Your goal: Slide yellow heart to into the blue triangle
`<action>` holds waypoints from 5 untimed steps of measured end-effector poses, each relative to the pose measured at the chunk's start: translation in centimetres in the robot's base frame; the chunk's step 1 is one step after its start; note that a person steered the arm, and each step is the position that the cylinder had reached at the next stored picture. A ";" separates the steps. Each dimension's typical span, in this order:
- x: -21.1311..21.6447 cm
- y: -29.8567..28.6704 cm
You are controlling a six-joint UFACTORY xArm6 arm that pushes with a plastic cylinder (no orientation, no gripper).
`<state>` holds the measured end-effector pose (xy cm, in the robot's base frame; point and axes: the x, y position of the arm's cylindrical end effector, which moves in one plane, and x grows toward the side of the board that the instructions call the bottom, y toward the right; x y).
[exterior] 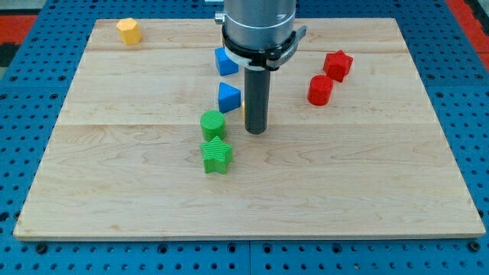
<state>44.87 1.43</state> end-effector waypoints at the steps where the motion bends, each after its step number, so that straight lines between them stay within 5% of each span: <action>1: -0.1 2.8; 5: -8.0 -2.1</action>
